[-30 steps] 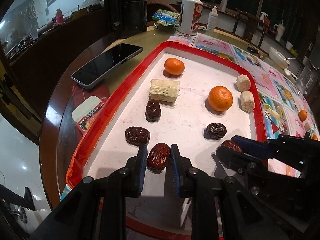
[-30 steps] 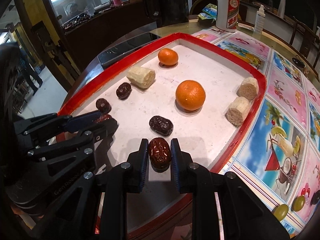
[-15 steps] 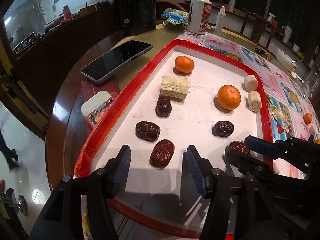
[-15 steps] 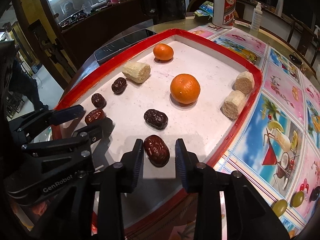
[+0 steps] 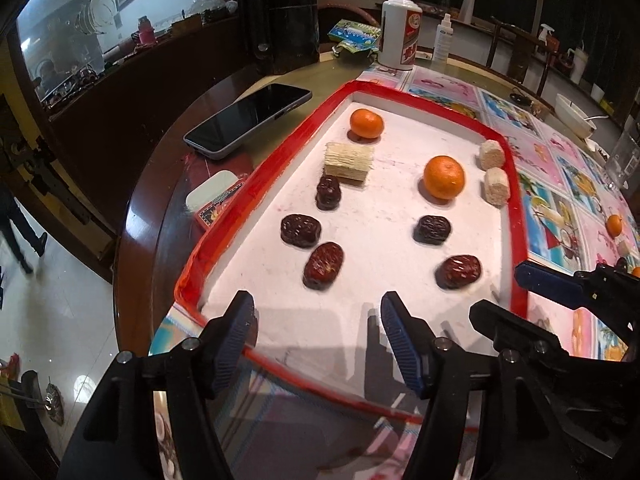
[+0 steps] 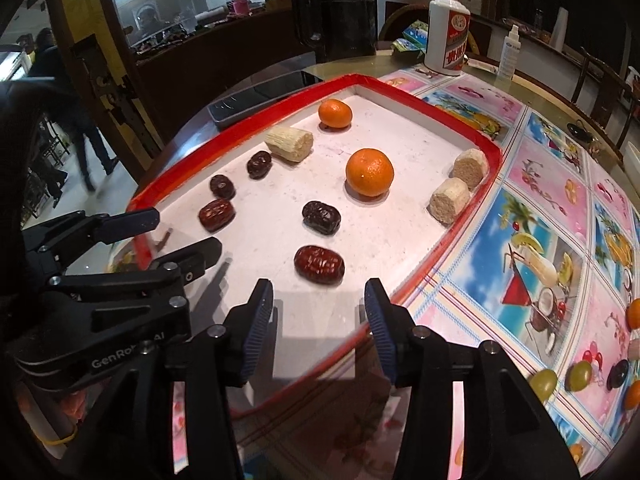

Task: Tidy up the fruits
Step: 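Move both open tools back over the fruit on the table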

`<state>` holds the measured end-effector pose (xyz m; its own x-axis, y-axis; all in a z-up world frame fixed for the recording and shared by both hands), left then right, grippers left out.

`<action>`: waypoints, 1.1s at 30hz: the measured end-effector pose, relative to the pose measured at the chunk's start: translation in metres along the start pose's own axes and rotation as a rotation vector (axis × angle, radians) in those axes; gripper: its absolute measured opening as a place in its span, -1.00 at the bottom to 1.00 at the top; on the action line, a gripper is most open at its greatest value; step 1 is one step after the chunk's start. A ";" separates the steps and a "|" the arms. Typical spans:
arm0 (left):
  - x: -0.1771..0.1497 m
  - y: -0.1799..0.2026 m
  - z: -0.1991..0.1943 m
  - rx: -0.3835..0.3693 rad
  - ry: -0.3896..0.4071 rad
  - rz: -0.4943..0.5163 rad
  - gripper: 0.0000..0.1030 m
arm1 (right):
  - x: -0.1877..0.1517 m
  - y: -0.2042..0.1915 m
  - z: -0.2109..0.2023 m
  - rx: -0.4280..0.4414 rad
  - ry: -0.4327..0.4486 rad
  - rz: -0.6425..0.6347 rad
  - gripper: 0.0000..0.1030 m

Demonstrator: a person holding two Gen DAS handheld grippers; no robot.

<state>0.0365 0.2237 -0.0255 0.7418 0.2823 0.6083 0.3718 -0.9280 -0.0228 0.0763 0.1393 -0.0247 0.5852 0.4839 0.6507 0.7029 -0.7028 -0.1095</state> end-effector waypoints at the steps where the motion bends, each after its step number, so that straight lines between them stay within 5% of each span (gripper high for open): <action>1: -0.001 0.002 -0.003 -0.001 0.003 -0.002 0.28 | -0.001 0.000 -0.004 0.004 0.007 0.001 -0.04; 18: -0.023 0.118 -0.039 -0.092 0.044 0.178 0.28 | -0.081 0.078 -0.069 -0.003 0.012 0.181 0.03; 29: -0.016 0.233 -0.022 -0.200 0.032 0.314 0.28 | -0.149 0.215 -0.127 -0.185 0.047 0.427 0.03; 33: -0.013 0.258 -0.011 -0.172 0.031 0.339 0.28 | -0.166 0.261 -0.150 -0.240 0.070 0.505 0.03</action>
<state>0.1165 -0.0224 -0.0303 0.7883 -0.0531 0.6130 0.0072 -0.9954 -0.0954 0.1020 -0.2033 -0.0485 0.7911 0.0269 0.6111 0.2260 -0.9412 -0.2511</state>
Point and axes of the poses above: each gripper's, at about its wrist camera, not at the fingertips, and z roughly the way its jaws point, y to its right, x to its top, the point moved 7 cm from there along z, roughly the way its jaws point, and after that the axes turned 3 degrees about y, right-handed, at the moved point
